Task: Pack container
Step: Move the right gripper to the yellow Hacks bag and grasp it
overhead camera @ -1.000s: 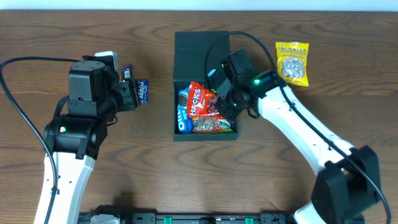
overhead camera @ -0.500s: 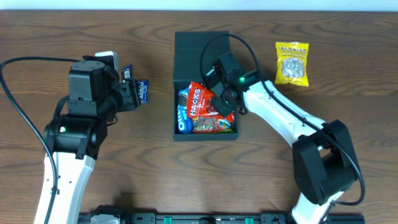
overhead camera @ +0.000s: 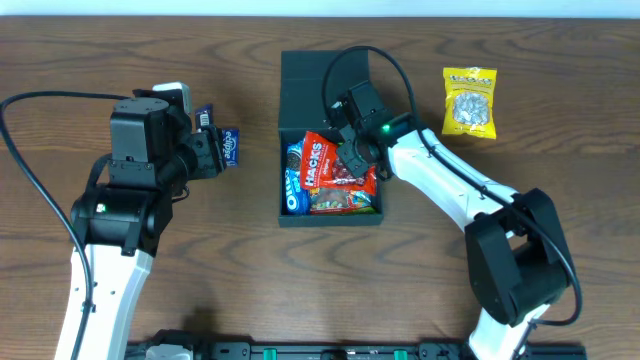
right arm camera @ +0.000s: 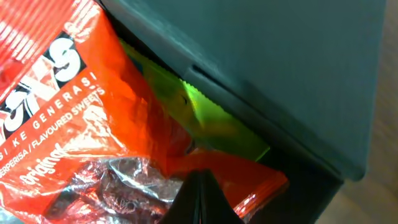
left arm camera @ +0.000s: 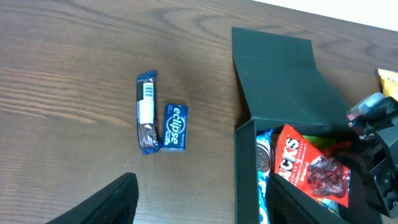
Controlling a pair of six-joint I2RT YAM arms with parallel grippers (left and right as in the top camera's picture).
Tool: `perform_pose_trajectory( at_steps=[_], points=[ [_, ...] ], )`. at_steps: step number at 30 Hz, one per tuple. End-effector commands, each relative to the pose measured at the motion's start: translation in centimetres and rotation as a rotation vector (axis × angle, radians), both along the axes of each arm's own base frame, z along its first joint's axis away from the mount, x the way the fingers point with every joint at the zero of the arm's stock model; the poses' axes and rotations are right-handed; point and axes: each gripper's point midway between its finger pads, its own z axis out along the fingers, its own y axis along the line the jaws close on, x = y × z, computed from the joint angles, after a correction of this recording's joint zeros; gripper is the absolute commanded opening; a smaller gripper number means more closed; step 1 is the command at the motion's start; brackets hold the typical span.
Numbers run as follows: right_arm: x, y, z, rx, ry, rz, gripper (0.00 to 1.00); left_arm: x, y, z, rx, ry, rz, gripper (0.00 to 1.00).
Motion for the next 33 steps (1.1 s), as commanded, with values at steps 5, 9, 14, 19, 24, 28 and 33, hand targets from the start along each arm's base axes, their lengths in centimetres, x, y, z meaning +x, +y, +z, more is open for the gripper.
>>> perform_pose_trajectory(
  at_steps=[5,9,14,19,24,28,33],
  points=[
    [-0.4,-0.2,6.1,0.098,-0.083,-0.087,0.01,0.2,0.2,1.0,0.019,-0.025,-0.005,0.67],
    [1.1,-3.7,9.2,0.122,-0.177,-0.318,0.02,0.2,0.2,1.0,0.018,-0.025,-0.005,0.67],
    [3.3,-10.3,10.0,0.121,-0.216,-0.520,0.01,0.2,0.2,1.0,0.018,-0.024,-0.005,0.67],
    [4.7,-16.7,10.2,0.129,-0.236,-0.697,0.15,0.2,0.2,1.0,0.019,-0.025,-0.005,0.67],
    [5.7,-22.8,9.8,0.124,-0.262,-0.834,0.87,0.2,0.2,1.0,0.019,-0.026,-0.005,0.66],
    [6.4,-24.3,8.5,0.118,-0.259,-0.868,0.99,0.2,0.2,1.0,0.018,-0.025,-0.005,0.79],
    [7.9,-24.9,4.6,0.099,-0.224,-0.881,1.00,0.2,0.2,1.0,0.018,-0.025,-0.006,0.98]
  ],
)
